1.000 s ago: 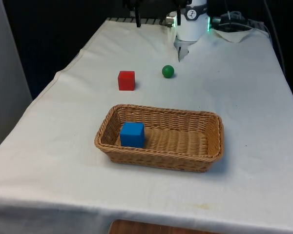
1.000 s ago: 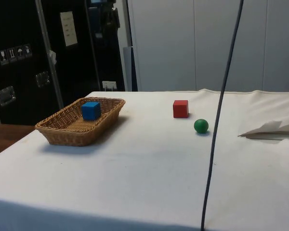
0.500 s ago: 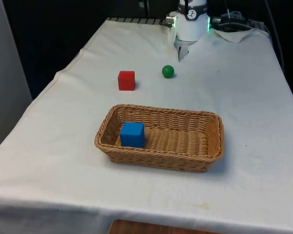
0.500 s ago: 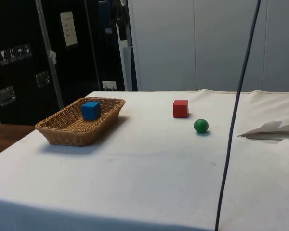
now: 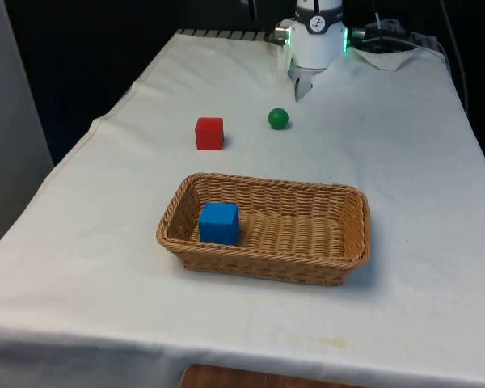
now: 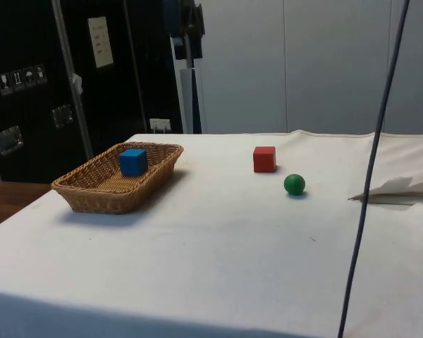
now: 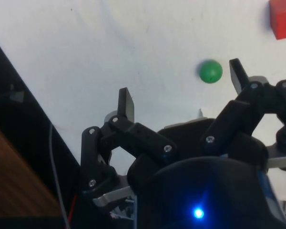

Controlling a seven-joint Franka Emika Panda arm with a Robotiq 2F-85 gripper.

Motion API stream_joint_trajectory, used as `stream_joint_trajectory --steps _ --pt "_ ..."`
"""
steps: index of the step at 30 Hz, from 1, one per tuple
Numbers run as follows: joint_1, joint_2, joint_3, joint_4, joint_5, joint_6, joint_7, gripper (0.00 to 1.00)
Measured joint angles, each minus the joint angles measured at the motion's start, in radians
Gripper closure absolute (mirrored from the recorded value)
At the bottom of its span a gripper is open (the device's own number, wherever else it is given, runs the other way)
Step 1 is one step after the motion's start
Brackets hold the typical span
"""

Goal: Place all non-red objects into the basket.

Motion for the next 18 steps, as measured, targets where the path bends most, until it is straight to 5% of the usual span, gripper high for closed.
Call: stream_joint_trajectory --steps 18 --pt "0.0 -0.138 0.0 -0.217 -0.051 0.105 0.0 0.0"
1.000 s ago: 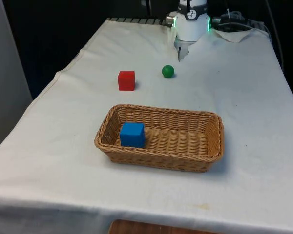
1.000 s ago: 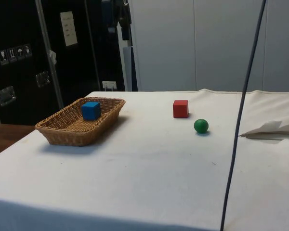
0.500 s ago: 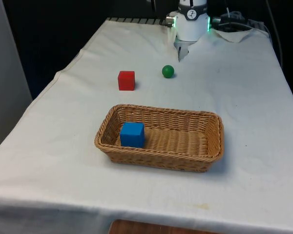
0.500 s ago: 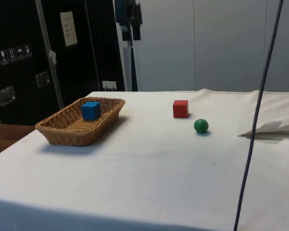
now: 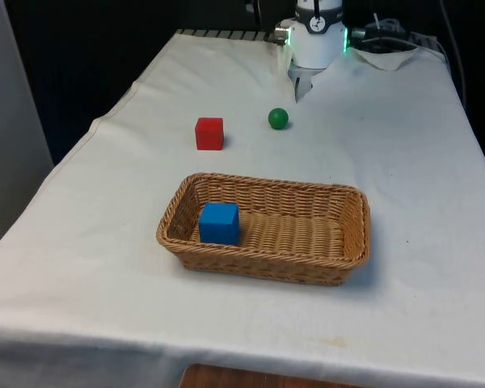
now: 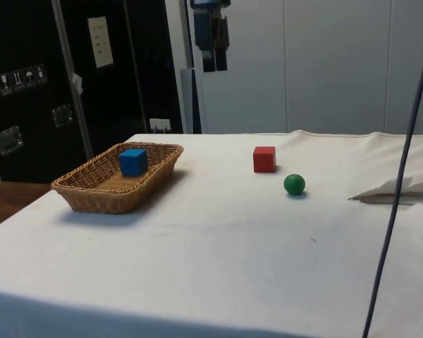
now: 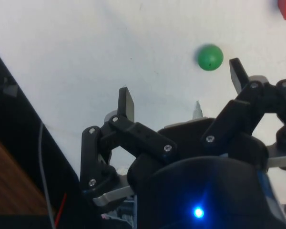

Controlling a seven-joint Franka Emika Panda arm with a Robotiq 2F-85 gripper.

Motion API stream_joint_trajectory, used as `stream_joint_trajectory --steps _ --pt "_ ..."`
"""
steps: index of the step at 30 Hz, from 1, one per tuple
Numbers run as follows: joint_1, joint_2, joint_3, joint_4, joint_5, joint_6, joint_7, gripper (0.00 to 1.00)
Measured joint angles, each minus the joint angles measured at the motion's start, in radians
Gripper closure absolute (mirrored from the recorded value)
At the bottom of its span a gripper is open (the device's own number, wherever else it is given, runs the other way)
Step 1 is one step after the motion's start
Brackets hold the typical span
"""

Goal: Place all non-red objects into the basket.

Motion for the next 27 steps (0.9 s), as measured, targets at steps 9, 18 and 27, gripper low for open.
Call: stream_joint_trajectory --steps 9,18,27 --pt "-0.005 -0.065 0.0 -0.114 -0.035 0.064 0.001 0.0" --pt "-0.012 -0.117 0.0 -0.232 -0.068 0.143 0.001 0.0" --pt "-0.019 -0.158 0.0 -0.338 -0.091 0.22 0.001 0.0"
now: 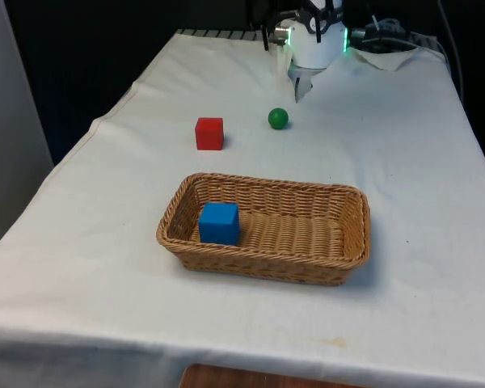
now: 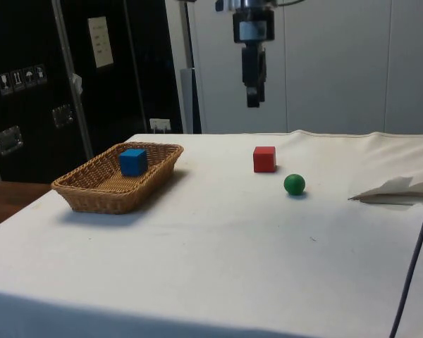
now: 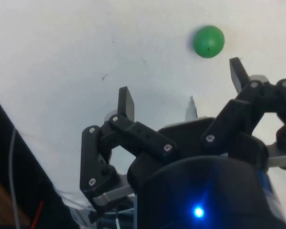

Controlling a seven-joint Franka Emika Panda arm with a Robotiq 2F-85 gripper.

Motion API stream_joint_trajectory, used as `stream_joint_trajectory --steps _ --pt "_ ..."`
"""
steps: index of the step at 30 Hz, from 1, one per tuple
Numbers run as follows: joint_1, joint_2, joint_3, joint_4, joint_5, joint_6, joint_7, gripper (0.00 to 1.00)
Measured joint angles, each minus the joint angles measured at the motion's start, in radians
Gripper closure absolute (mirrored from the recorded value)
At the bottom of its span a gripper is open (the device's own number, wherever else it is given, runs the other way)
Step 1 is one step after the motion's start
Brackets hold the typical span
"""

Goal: Place all non-red objects into the basket.

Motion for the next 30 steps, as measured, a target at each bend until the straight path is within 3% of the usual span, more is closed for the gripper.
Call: stream_joint_trajectory --steps 12,20,30 --pt "-0.003 -0.028 0.0 -0.135 -0.034 0.12 0.001 0.0" --pt "-0.004 -0.021 -0.002 -0.168 -0.074 0.151 0.0 0.0" --pt "-0.012 0.04 -0.019 -0.175 -0.095 0.201 -0.041 0.0"
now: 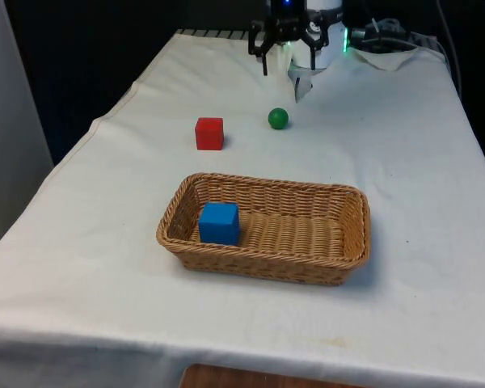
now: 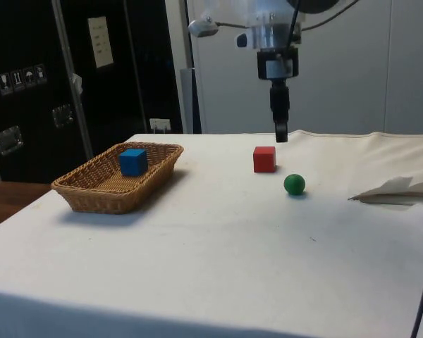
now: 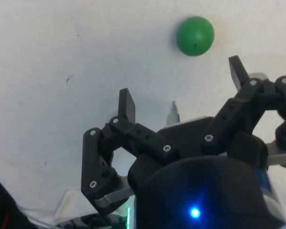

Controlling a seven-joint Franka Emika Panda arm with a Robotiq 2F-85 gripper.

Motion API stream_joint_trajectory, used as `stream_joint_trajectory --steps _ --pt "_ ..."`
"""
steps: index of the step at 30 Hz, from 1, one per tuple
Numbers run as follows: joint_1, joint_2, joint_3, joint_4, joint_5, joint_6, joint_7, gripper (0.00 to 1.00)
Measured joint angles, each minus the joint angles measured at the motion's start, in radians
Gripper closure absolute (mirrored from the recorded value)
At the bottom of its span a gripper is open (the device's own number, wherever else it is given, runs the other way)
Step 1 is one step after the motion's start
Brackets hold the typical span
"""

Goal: Place all non-red objects into the basket.

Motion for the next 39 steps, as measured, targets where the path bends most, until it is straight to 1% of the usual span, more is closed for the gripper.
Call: stream_joint_trajectory --steps 4,8,16,20,21,22,25,29,36,37,39 --pt "-0.002 0.021 -0.003 -0.007 0.0 0.021 -0.013 0.0" --pt "-0.004 0.046 -0.004 -0.025 0.0 0.071 -0.021 0.0" --pt "-0.004 0.048 -0.004 -0.027 0.0 0.076 -0.022 0.0" --pt "-0.005 0.053 -0.012 -0.038 0.001 0.083 -0.035 0.0" --pt "-0.005 0.056 -0.016 -0.042 0.001 0.092 -0.042 0.0" --pt "-0.005 0.065 -0.027 -0.055 0.003 0.115 -0.057 0.0" --pt "-0.005 0.085 -0.037 -0.068 0.007 0.154 -0.077 0.0" --pt "-0.005 0.112 -0.039 -0.073 0.017 0.186 -0.094 0.0" --pt "-0.005 0.181 -0.038 -0.076 0.068 0.261 -0.154 0.0" --pt "-0.005 0.181 -0.038 -0.076 0.068 0.261 -0.154 0.0" --pt "-0.004 0.208 -0.036 -0.078 0.087 0.289 -0.173 0.0"
